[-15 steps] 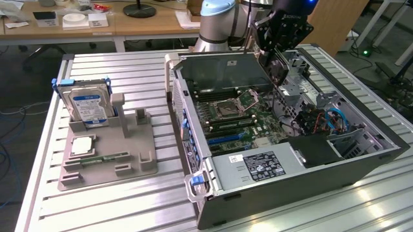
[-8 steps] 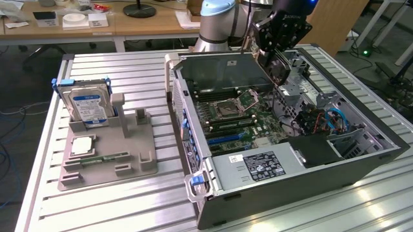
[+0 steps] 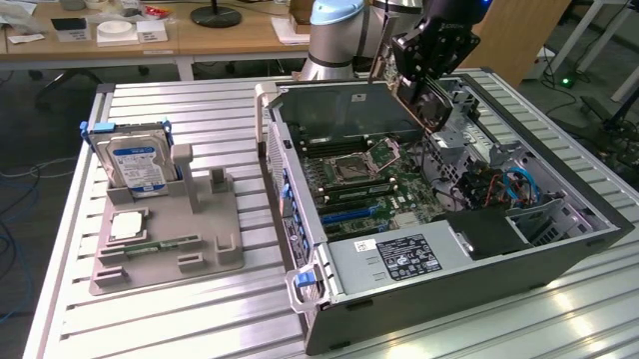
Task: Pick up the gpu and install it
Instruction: 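Insert the gpu into the slot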
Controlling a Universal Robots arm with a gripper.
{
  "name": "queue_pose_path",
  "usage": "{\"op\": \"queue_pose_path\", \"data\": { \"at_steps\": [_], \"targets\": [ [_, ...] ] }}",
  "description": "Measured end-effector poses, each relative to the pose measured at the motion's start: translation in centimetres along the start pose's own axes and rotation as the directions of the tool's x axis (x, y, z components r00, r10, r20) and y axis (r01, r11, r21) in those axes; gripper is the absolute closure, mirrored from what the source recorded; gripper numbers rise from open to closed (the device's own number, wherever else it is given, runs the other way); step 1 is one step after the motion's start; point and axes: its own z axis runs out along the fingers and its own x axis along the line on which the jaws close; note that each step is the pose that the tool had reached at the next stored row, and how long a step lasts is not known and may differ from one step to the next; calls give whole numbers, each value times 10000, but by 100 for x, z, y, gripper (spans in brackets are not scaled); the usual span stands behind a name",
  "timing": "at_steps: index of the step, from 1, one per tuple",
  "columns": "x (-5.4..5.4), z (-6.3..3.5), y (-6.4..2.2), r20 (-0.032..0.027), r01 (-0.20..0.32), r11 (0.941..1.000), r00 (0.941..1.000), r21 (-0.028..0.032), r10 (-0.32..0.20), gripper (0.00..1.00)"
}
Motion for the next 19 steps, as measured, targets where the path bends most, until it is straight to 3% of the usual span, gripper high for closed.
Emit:
{"op": "queue_pose_path", "data": {
  "at_steps": [5,10,14,19],
  "targets": [
    [0,0,0,-34,533,9986,9986,8,-533,72],
    [0,0,0,-81,1248,9922,9921,18,-1248,72],
    [0,0,0,-121,1854,9827,9826,23,-1854,72],
    [0,0,0,-168,2561,9666,9665,26,-2560,72]
  ]
}}
